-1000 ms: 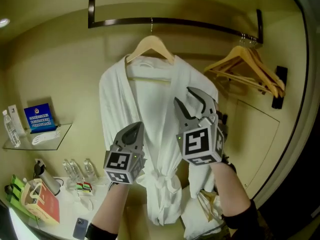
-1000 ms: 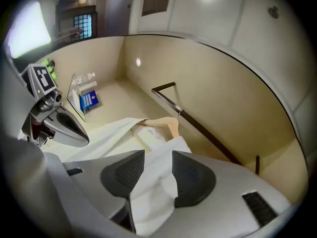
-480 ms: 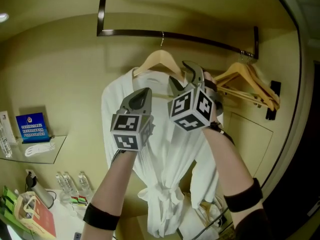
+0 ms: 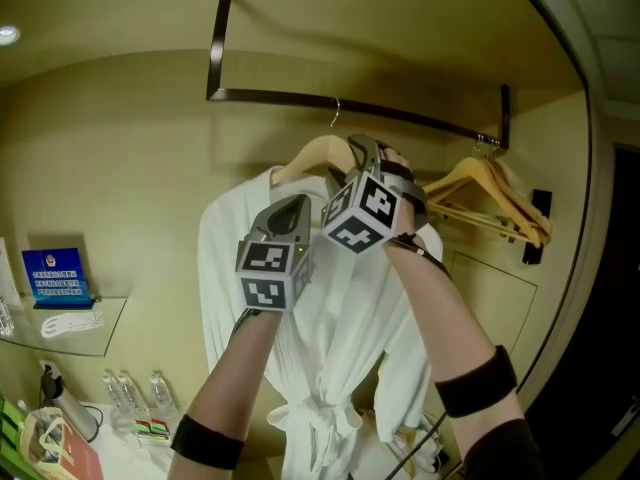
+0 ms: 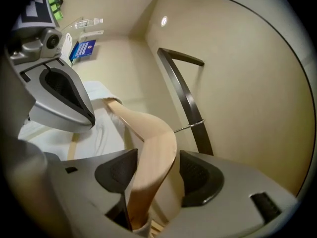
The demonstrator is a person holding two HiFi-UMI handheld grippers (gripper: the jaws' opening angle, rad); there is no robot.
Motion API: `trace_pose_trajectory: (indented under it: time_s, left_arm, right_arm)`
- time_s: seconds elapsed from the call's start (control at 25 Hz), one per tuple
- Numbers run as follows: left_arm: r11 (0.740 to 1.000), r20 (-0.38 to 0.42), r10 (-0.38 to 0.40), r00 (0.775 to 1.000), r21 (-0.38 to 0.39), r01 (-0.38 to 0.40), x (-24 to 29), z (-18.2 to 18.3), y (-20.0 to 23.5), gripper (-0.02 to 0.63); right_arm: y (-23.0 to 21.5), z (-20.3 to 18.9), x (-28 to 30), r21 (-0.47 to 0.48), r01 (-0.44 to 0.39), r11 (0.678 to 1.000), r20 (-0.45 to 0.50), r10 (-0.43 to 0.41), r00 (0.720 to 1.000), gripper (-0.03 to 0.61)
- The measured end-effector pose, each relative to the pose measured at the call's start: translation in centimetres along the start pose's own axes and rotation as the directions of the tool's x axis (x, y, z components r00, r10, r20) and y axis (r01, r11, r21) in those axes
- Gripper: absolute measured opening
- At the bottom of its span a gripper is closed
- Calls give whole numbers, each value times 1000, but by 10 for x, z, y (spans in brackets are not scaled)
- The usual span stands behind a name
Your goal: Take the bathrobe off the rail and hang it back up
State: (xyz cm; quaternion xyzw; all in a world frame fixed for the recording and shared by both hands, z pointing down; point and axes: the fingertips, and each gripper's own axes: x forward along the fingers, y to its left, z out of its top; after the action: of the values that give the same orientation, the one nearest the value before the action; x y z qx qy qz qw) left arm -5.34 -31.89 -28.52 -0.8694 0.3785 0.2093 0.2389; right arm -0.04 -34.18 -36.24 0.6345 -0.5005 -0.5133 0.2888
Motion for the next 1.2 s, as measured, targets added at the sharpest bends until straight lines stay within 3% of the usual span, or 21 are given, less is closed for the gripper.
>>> trace_pose_trajectory:
  time_s: [0.08,0.24,0.44,0.72,1.2]
  left_arm:
    - [1000,1,-6,1000,-5,6,1,-3,2,0]
    - [1000,3,-12,1000,-10,12,1,-6,5,0]
    - [1000,12,-12,1000,1,12,-1,-8,7,0]
    - [1000,33,-19,999,-1,19,-7,4,8,0]
    - [1000,8,-17,1000,17,17,-32,3,-11,0]
  right_arm:
    - [0,1,5,-12,-2,1000,0,2,1000,248]
    - [-2,1,7,33,15,999,8,-15,1000,231]
    - [-6,-1,8,58,52,997,-15,-52,999,221]
    - [-27,14,4,23,127,992,-4,-126,992,216]
    - [-12,-5,-26,80,104,991,4,-105,995,215]
